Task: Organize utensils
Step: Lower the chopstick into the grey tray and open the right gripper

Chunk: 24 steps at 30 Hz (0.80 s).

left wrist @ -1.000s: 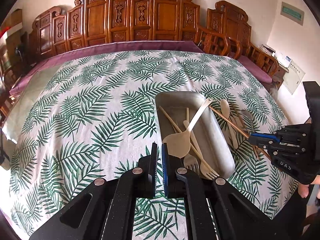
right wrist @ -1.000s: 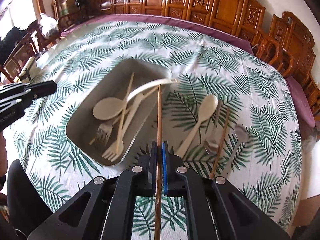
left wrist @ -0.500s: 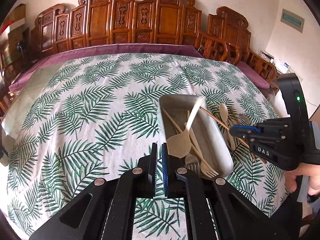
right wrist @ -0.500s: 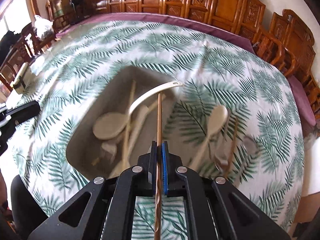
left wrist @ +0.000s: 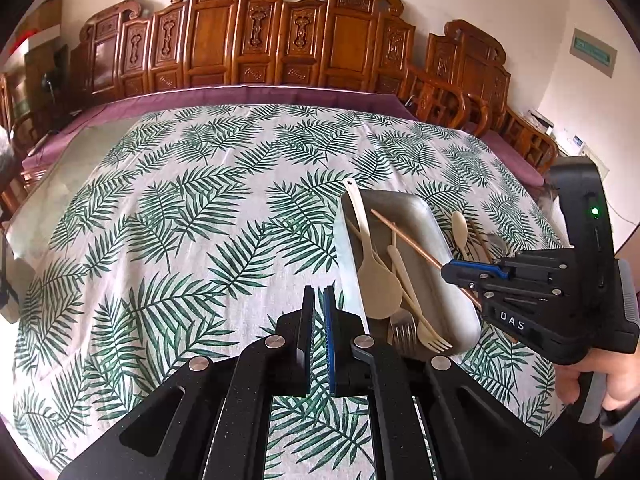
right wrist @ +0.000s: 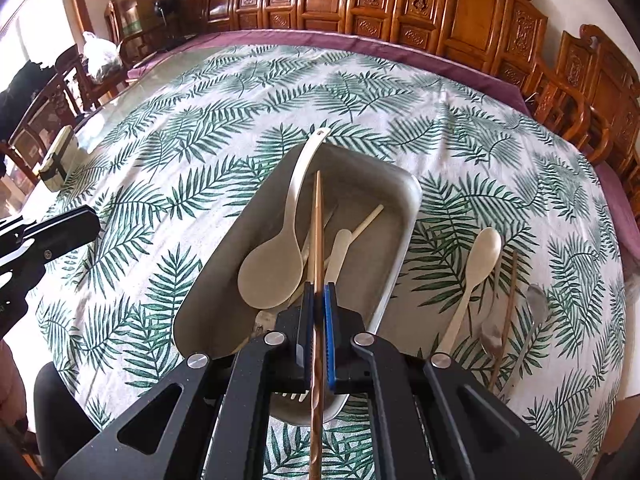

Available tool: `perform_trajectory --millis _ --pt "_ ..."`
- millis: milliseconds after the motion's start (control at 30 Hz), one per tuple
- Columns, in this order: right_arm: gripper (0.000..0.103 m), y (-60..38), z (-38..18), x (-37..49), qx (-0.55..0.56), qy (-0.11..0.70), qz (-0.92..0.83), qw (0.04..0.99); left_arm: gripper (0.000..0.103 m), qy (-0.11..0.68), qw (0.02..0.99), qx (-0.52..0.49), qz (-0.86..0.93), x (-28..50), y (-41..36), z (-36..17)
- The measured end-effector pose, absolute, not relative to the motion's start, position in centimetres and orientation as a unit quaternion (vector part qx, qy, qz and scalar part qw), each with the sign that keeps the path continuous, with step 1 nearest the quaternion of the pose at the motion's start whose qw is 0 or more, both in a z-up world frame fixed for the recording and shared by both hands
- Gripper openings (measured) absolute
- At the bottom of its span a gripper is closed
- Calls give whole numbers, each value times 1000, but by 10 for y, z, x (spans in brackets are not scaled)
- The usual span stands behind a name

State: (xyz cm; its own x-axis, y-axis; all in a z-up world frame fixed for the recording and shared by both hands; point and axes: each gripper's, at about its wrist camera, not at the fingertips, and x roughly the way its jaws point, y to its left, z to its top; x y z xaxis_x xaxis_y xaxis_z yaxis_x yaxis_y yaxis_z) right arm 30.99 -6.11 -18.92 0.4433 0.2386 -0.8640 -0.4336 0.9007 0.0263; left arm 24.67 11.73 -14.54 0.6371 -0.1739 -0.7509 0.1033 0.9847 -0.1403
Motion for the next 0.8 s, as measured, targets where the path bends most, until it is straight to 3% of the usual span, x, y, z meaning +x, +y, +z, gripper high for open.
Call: perform_trajectory --millis 133,200,333,733,800 --pt "7 -63 -189 316 -84 477 199 852 3 422 902 -39 -80 247 114 -148" --pt "16 -63 -189 319 -75 472 211 853 3 421 902 -38 -82 246 113 -148" --pt "20 -54 -197 325 -74 474 242 844 3 420 903 -39 -83 244 113 -148" --pt "20 -31 -239 332 -96 516 250 814 3 423 901 -49 -77 247 125 -149" --pt "15 -31 -242 332 -100 517 245 814 3 423 901 -49 -76 247 126 -150"
